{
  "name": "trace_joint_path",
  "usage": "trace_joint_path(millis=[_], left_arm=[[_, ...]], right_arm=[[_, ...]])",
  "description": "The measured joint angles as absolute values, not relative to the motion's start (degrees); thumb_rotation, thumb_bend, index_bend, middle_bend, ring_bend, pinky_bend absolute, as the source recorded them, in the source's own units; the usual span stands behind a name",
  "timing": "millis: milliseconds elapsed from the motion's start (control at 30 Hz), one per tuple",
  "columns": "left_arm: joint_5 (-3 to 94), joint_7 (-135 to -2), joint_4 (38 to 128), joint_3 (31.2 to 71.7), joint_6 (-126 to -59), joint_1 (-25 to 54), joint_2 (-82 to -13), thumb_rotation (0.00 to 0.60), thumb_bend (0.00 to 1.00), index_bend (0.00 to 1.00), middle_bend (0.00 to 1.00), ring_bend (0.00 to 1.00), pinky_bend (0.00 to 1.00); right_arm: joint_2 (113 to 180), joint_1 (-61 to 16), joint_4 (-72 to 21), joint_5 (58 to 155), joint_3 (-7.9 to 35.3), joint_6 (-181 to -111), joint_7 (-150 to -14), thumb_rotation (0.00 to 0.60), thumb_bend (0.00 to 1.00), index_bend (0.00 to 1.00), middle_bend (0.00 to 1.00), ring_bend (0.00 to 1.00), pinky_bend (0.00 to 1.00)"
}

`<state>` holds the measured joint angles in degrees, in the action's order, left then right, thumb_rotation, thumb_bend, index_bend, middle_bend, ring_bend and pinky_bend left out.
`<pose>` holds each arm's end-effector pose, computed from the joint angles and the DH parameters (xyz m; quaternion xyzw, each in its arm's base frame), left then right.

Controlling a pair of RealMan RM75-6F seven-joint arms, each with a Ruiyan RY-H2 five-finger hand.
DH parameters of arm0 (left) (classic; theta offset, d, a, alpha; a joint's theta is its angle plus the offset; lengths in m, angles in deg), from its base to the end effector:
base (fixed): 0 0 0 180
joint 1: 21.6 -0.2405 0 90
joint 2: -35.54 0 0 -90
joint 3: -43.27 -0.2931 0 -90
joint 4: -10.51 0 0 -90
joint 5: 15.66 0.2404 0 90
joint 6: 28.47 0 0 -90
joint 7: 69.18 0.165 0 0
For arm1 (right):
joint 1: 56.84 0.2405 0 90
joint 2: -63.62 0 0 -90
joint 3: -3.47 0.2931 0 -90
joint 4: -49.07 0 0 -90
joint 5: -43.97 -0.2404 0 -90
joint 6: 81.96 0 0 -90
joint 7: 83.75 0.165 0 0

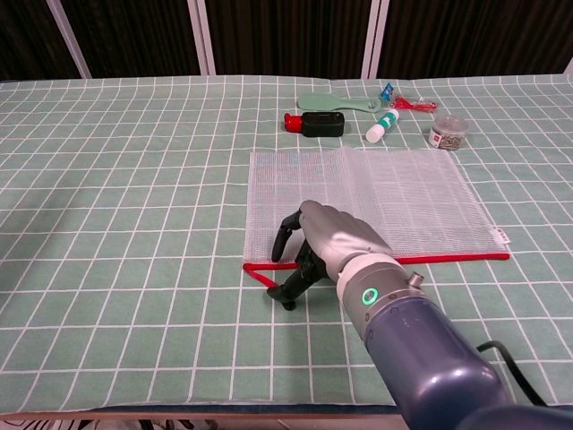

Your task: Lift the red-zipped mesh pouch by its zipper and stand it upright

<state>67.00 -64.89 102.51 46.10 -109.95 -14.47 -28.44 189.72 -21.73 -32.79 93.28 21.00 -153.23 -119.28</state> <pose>-0.3619 0.2214 0.1431 -0.6116 -0.3821 -0.3488 0.5985 -0.0654 -0.2857 -0.1999 0.5964 -0.5823 0.3865 0.3947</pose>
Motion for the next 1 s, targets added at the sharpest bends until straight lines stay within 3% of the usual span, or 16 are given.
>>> trace_joint_path(millis=[700, 1000], left_arm=[[66.39, -65.08, 102.73, 46.18, -109.42, -14.3, -28.33, 0.6, 0.01, 0.0, 0.0, 0.0, 0.0], [66.1, -65.11, 102.91, 46.23, -109.2, -14.23, -28.26, 0.6, 0.01, 0.0, 0.0, 0.0, 0.0]], right_arm=[[190.59, -22.6, -31.05, 92.69, 21.09, -152.57, -119.13, 0.6, 0.32, 0.57, 1.0, 1.0, 1.0], [190.52, -22.89, -30.91, 92.33, 20.95, -152.07, -119.35, 0.6, 0.45, 0.57, 1.0, 1.0, 1.0]])
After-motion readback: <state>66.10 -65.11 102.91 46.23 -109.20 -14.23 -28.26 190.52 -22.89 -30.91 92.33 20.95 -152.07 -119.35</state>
